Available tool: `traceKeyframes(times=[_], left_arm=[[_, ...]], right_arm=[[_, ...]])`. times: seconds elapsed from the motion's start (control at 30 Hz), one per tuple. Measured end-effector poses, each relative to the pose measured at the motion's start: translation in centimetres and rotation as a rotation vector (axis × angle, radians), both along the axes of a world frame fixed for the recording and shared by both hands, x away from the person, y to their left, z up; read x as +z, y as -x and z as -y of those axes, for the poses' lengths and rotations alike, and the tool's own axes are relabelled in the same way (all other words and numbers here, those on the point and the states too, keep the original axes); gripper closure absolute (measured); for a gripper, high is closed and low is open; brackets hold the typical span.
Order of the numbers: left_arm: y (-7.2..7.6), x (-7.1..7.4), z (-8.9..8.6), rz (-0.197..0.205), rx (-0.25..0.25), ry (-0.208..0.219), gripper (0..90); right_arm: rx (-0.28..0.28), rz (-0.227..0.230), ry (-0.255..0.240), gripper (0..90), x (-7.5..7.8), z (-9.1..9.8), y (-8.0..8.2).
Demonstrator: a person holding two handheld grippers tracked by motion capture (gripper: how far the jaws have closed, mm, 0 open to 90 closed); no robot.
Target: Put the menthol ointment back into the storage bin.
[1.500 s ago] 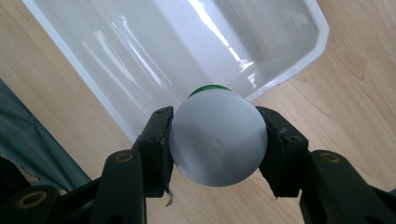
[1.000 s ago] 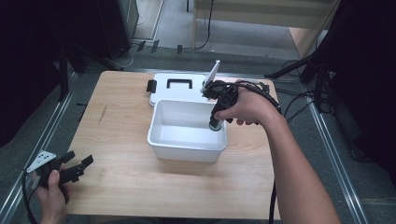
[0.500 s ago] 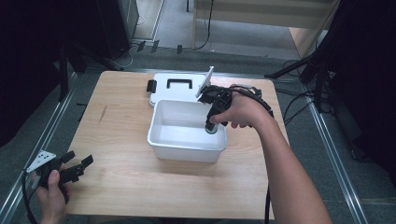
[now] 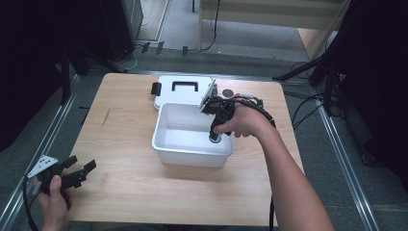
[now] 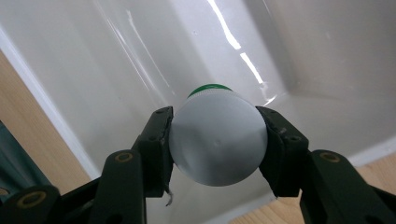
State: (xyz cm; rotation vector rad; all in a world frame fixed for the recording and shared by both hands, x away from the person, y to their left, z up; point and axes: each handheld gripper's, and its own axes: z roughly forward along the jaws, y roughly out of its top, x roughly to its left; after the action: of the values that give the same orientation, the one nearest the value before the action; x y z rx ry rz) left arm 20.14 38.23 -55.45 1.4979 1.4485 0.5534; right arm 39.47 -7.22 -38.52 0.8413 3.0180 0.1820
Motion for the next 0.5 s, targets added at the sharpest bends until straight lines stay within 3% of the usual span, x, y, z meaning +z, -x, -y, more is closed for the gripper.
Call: traceKeyframes(times=[0.5], left_arm=[[0.0, 0.0, 0.0, -0.002, -0.003, -0.002, 14.3]], right_arm=[[0.016, -0.025, -0.001, 51.4, -3.3, -0.5, -0.1]])
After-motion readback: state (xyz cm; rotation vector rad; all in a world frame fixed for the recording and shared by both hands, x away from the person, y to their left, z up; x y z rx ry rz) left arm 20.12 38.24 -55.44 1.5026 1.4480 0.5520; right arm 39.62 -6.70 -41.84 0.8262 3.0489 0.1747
